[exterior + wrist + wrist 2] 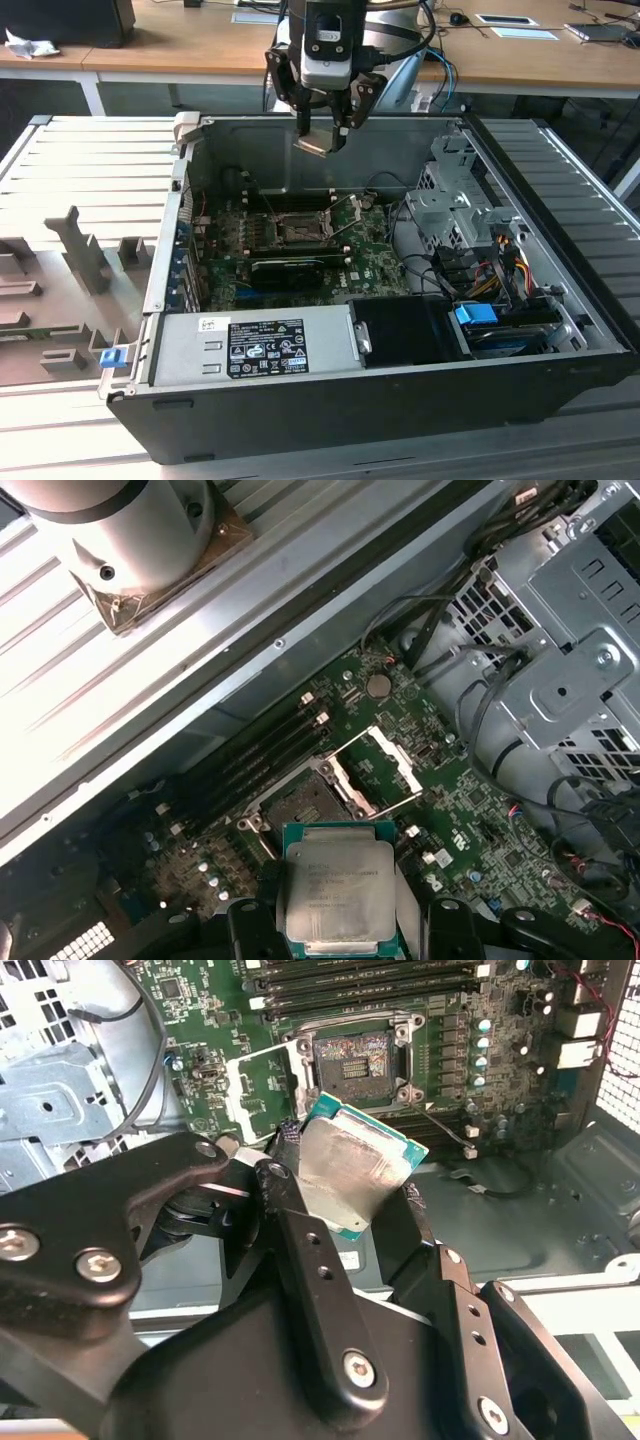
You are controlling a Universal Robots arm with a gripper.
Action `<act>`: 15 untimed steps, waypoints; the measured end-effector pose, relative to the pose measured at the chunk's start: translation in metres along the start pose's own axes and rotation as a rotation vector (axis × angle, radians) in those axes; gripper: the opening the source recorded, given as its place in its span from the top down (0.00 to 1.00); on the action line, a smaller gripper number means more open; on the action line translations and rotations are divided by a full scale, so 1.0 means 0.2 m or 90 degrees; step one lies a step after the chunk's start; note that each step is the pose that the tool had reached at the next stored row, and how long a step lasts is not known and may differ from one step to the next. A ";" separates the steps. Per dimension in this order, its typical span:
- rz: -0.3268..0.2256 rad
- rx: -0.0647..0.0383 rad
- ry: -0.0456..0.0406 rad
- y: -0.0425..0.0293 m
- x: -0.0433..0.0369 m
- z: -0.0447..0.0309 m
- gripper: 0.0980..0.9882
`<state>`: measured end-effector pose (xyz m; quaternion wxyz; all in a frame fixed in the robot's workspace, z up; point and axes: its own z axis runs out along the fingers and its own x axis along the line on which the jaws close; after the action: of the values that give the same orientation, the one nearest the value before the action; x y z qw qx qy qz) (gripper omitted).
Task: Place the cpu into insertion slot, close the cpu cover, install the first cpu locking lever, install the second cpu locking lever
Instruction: 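Place the cpu into insertion slot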
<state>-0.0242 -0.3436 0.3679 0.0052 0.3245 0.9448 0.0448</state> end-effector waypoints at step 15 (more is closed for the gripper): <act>0.069 -0.001 -0.0061 -0.001 0.000 0.008 0.52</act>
<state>-0.0242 -0.3436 0.3662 0.0077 0.3755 0.9257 0.0444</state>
